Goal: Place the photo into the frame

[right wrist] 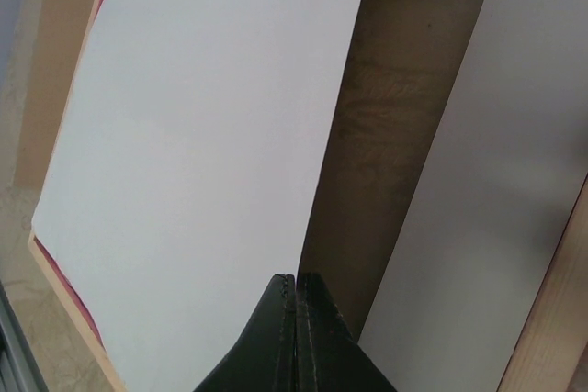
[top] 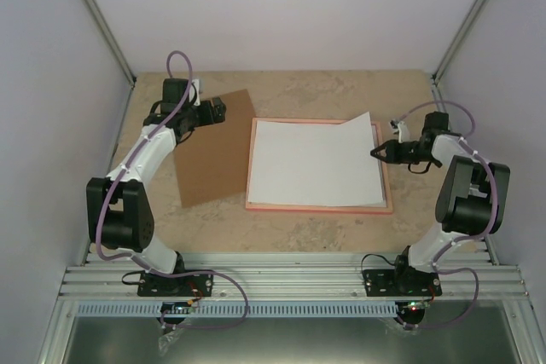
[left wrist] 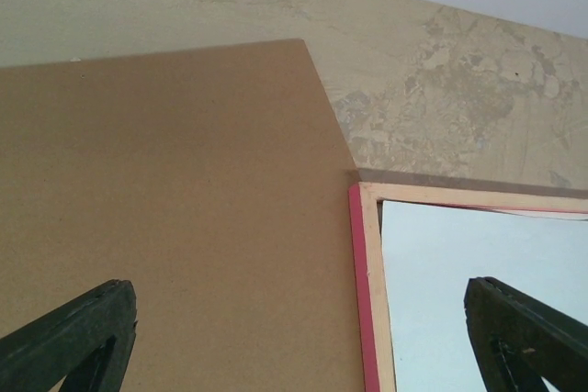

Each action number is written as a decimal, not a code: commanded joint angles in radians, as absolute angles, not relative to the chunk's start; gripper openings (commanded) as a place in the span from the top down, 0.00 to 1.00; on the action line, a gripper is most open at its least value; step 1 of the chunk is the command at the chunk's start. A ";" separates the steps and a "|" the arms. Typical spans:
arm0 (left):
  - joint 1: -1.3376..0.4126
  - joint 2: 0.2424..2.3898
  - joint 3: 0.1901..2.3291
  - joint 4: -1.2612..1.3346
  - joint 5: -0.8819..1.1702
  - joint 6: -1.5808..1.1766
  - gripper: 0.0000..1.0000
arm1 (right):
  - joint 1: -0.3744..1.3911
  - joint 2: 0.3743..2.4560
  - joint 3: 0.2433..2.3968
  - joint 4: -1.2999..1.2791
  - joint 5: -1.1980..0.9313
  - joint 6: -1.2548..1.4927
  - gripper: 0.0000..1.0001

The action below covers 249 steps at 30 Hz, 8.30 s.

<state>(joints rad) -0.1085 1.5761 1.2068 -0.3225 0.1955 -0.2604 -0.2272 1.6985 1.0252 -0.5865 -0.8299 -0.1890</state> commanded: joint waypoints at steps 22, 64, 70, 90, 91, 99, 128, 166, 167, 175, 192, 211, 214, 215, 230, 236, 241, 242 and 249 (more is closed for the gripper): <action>-0.109 1.598 1.212 -0.307 0.216 -0.247 0.01 | -0.238 1.778 1.107 -0.651 -0.824 -0.292 1.00; -0.103 1.592 1.196 -0.311 0.187 -0.224 0.01 | -0.241 1.615 1.050 -0.594 -0.633 -0.296 0.29; -0.081 1.583 1.166 -0.325 0.240 -0.233 0.00 | -0.217 1.618 1.074 -0.630 -0.736 -0.356 0.26; 0.029 1.537 0.946 -0.407 0.353 -0.174 0.11 | 0.191 1.565 1.021 -0.495 -0.696 -0.327 0.28; 0.032 1.533 0.946 -0.412 0.367 -0.161 0.11 | 0.239 1.575 1.033 -0.468 -0.683 -0.318 0.27; -0.039 1.567 0.912 -0.340 0.621 -0.197 0.26 | 0.388 1.666 1.126 -0.398 -0.671 -0.272 0.27; -0.413 2.060 1.198 0.028 0.733 -0.474 0.40 | 0.178 1.667 1.209 -0.514 -0.632 -0.368 0.27; -0.091 1.890 1.006 -0.458 0.265 -0.008 0.40 | 0.870 2.041 1.403 -0.552 -0.302 -0.902 0.21; -0.091 1.887 1.001 -0.459 0.257 -0.004 0.40 | 0.870 2.051 1.415 -0.568 -0.284 -0.902 0.22; -0.077 1.867 0.973 -0.468 0.203 0.097 0.41 | 0.825 2.019 1.381 -0.641 -0.175 -0.881 0.30; -0.039 1.821 0.983 -0.483 0.288 0.250 0.38 | 0.667 1.958 1.437 -0.679 -0.400 -0.616 0.29; 0.300 1.555 0.867 -0.370 0.459 -0.111 0.17 | 0.489 2.245 1.677 -0.485 -0.840 0.139 0.34; 0.373 1.568 0.852 -0.376 0.474 -0.145 0.17 | 0.492 2.290 1.724 -0.483 -0.841 0.159 0.35; 0.394 1.570 0.848 -0.371 0.473 -0.153 0.17 | 0.495 2.302 1.738 -0.482 -0.826 0.162 0.35; 0.419 1.807 0.870 -0.280 0.745 -0.186 0.23 | 0.533 2.482 1.800 -0.451 -0.876 0.216 0.38; 0.389 1.734 0.875 -0.246 0.962 -0.225 0.26 | 0.553 2.508 1.791 -0.428 -0.934 0.230 0.38; 0.326 1.538 0.858 -0.159 1.101 -0.360 0.32 | 0.554 2.508 1.790 -0.424 -0.963 0.230 0.40; 0.309 1.498 0.853 -0.109 1.125 -0.417 0.33 | 0.554 2.506 1.789 -0.425 -0.967 0.230 0.40; 0.140 1.320 0.881 0.101 1.035 -0.734 0.28 | 0.554 2.464 1.773 -0.414 -1.000 0.216 0.40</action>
<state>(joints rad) 0.2539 1.3396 0.8780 0.0906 0.9264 -0.5568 0.4934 2.4340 1.8042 -0.3992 -0.9463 0.2230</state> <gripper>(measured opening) 0.698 0.601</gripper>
